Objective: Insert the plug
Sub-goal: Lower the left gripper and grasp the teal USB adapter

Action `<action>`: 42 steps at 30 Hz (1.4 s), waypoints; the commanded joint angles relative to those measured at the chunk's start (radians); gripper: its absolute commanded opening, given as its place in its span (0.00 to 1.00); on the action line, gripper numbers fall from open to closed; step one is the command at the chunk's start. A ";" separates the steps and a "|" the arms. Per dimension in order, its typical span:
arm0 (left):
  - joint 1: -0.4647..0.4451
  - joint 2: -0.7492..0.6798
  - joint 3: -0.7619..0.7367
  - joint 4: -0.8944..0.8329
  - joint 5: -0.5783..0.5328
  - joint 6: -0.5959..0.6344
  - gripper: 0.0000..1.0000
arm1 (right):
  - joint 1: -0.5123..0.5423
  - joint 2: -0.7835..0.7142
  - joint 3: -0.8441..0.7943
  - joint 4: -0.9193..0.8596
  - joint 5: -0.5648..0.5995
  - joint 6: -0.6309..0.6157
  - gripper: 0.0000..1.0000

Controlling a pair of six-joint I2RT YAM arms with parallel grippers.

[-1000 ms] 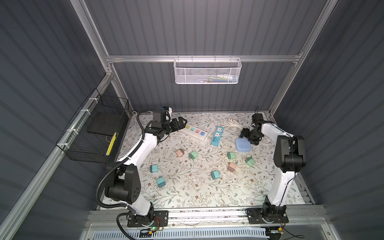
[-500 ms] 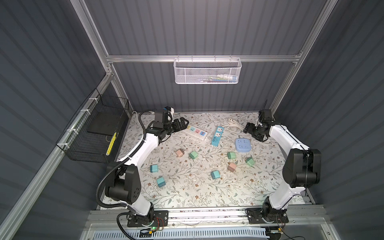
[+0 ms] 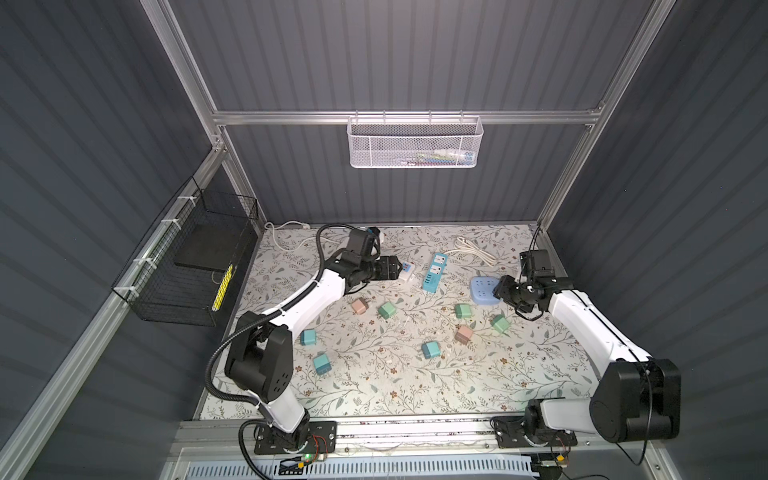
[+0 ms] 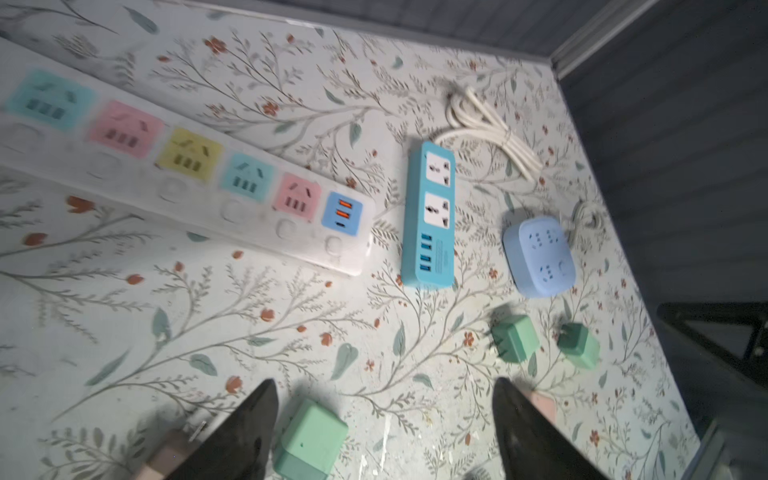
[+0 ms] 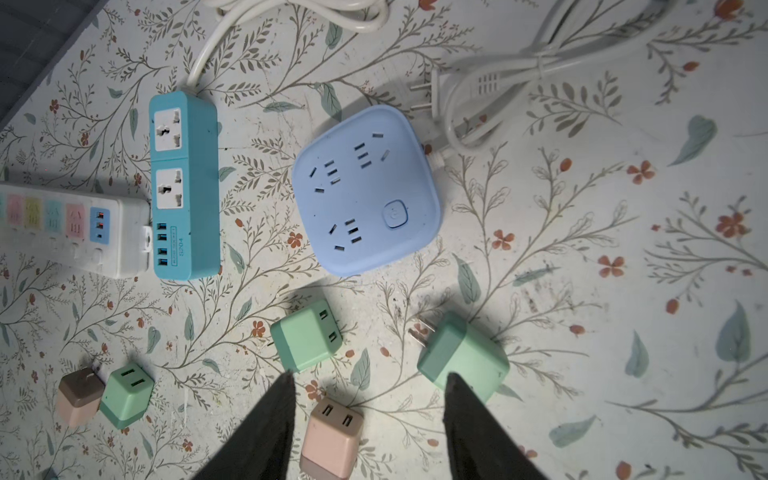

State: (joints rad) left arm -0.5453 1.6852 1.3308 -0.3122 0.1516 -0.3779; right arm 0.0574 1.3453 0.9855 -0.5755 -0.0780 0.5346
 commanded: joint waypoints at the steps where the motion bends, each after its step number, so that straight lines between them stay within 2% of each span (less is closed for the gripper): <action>1: -0.085 0.046 0.038 -0.106 -0.092 0.074 0.82 | 0.002 0.005 -0.037 0.010 -0.013 -0.009 0.58; 4: -0.156 0.117 0.122 -0.245 -0.110 0.111 0.82 | 0.010 0.016 -0.080 0.040 -0.065 0.000 0.58; 7: -0.228 0.178 0.187 -0.381 -0.113 0.170 0.74 | 0.035 0.025 -0.094 0.039 -0.056 -0.005 0.58; 11: -0.340 0.175 0.176 -0.456 -0.157 0.277 0.75 | 0.043 0.011 -0.106 0.034 -0.058 -0.014 0.61; 17: -0.438 0.191 0.166 -0.543 -0.224 0.431 0.76 | 0.043 -0.032 -0.119 0.022 -0.072 -0.034 0.63; 22: -0.500 0.207 0.113 -0.505 -0.255 0.503 0.77 | 0.038 -0.050 -0.143 0.056 -0.161 -0.050 0.68; 28: -0.524 0.223 0.020 -0.370 -0.276 0.546 0.74 | 0.016 -0.073 -0.151 0.060 -0.214 -0.058 0.69; 34: -0.525 0.262 0.010 -0.283 -0.280 0.552 0.66 | -0.010 -0.086 -0.158 0.040 -0.217 -0.068 0.69; 42: -0.525 0.300 -0.007 -0.220 -0.254 0.554 0.62 | -0.019 -0.099 -0.162 0.026 -0.216 -0.066 0.69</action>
State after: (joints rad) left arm -1.0679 1.9629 1.3384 -0.5610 -0.1123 0.1566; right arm 0.0418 1.2610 0.8356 -0.5285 -0.2859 0.4854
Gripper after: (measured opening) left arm 0.624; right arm 0.685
